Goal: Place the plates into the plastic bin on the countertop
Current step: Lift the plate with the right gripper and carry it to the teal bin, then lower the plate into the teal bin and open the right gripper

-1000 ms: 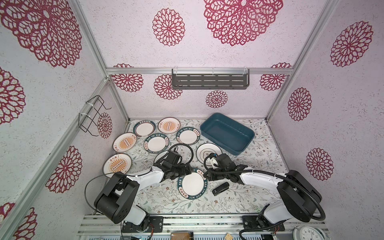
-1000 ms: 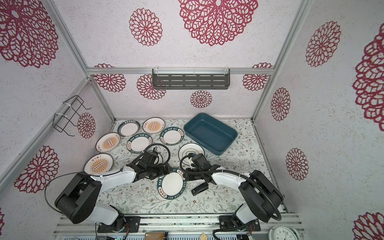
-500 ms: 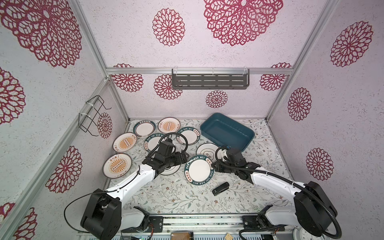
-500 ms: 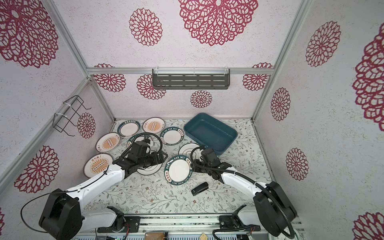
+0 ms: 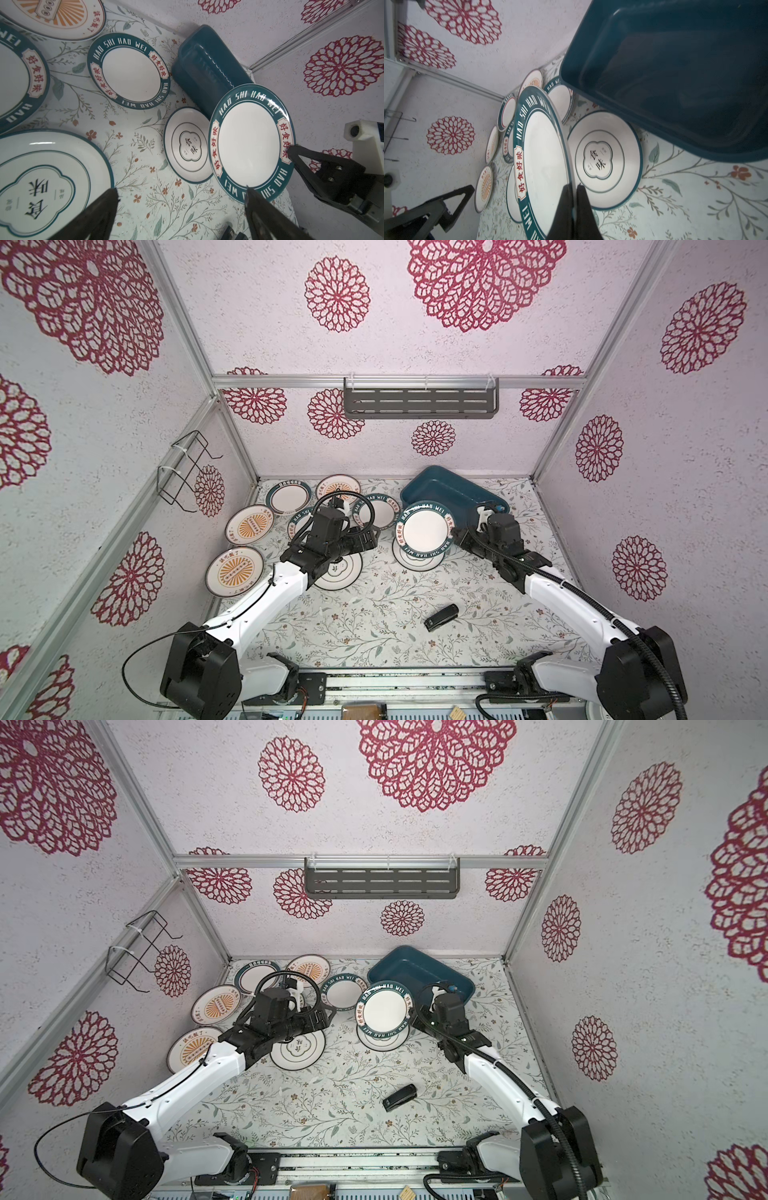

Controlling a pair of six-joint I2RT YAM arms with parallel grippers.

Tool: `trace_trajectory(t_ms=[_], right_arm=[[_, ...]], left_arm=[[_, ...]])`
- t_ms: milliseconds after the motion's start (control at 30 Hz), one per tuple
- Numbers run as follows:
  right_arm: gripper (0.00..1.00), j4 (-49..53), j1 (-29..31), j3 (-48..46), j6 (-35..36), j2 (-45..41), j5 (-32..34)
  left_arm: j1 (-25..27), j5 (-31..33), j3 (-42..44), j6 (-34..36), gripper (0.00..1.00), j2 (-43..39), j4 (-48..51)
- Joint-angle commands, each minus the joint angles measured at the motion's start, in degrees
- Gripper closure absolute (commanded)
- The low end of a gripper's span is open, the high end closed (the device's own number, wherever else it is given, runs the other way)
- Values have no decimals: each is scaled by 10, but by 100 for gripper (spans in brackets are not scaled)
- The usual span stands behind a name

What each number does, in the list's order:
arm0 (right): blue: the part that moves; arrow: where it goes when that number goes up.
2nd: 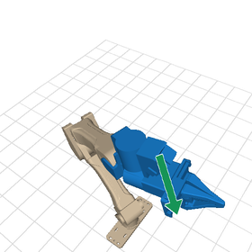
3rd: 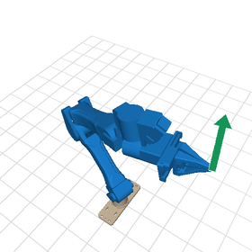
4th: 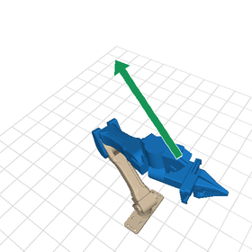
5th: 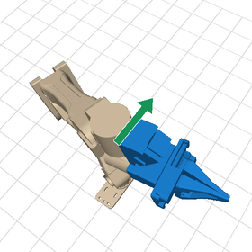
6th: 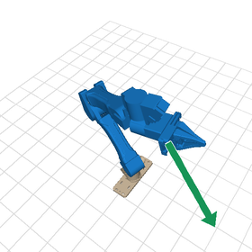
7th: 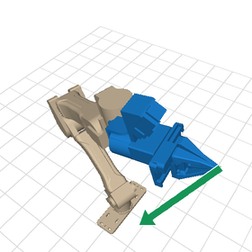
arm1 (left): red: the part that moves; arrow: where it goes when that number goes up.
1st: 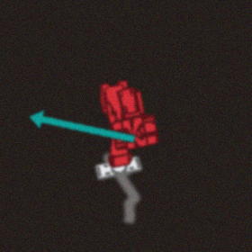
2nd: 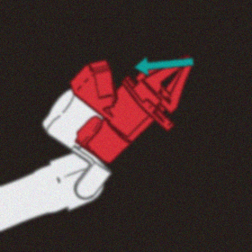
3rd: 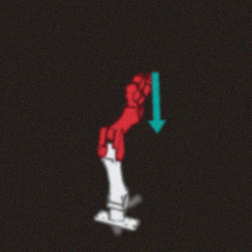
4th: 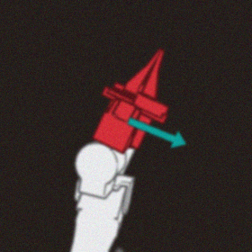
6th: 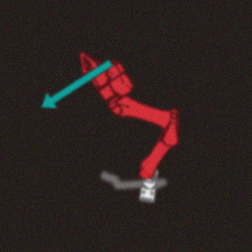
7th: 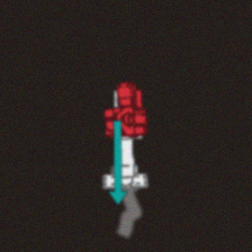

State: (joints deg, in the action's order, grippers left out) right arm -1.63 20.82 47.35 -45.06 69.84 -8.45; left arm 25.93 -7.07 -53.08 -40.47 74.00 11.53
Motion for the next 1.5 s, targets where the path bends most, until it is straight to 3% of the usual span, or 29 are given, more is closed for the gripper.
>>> trace_trajectory(t_ms=[0,367,633,1033,1467], right_arm=[[100,-50,-27,38,-25,3,20],[100,-99,-112,56,-87,50,63],[100,-100,-142,119,-94,158,48],[100,-130,-148,172,-94,283,62],[100,-137,-151,224,-103,387,81]], left_arm=[[-4,33,-1,4,3,15,-87],[-4,11,-80,48,3,138,-147],[-5,16,-128,81,3,191,-155],[-6,36,-172,107,3,223,-143],[-5,56,-150,101,3,204,-126]])
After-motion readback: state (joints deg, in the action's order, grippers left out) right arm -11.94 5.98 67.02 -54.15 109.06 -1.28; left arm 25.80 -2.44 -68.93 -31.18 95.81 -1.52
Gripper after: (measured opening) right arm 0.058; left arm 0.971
